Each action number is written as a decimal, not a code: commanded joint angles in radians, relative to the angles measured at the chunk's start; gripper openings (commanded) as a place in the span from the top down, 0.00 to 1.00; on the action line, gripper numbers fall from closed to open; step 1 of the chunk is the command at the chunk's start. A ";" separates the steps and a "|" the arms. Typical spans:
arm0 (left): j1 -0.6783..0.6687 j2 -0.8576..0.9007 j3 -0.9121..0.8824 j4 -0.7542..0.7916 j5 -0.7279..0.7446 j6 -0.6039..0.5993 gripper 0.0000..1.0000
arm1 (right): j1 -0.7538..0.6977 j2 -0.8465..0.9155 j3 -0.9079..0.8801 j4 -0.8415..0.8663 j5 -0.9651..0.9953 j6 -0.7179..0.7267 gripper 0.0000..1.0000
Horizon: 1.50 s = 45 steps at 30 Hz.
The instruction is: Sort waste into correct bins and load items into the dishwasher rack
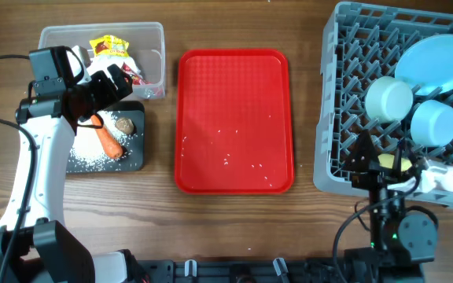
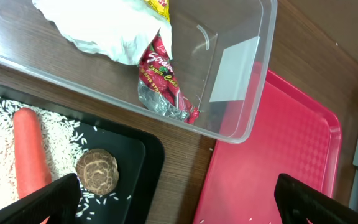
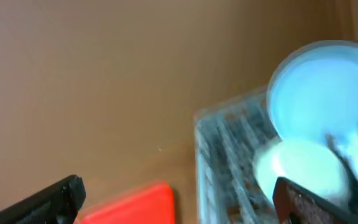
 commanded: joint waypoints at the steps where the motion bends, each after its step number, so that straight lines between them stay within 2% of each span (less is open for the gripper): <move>1: 0.002 0.006 0.004 0.004 -0.002 -0.005 0.00 | -0.004 -0.078 -0.100 0.114 0.018 0.044 0.00; 7: 0.002 0.006 0.004 0.004 -0.002 -0.005 0.00 | -0.004 -0.123 -0.181 0.157 -0.010 -0.098 0.00; 10: 0.002 0.006 0.004 0.004 -0.002 -0.005 0.00 | -0.004 -0.123 -0.254 0.256 -0.112 -0.189 0.00; 15: 0.002 0.006 0.004 0.004 -0.002 -0.005 0.00 | -0.003 -0.124 -0.266 0.220 -0.127 -0.187 0.00; 19: 0.002 0.006 0.004 0.004 -0.002 -0.005 0.00 | -0.003 -0.121 -0.265 0.089 -0.129 -0.188 0.00; 39: 0.003 0.006 0.004 0.002 -0.002 -0.005 0.00 | -0.003 -0.099 -0.265 0.089 -0.127 -0.187 0.00; 43: -0.011 -0.112 -0.039 -0.027 -0.026 -0.003 0.00 | -0.003 -0.099 -0.265 0.089 -0.127 -0.187 0.00; 45: -0.038 -0.251 -0.184 0.134 -0.028 -0.001 0.00 | -0.003 -0.099 -0.265 0.089 -0.127 -0.187 0.00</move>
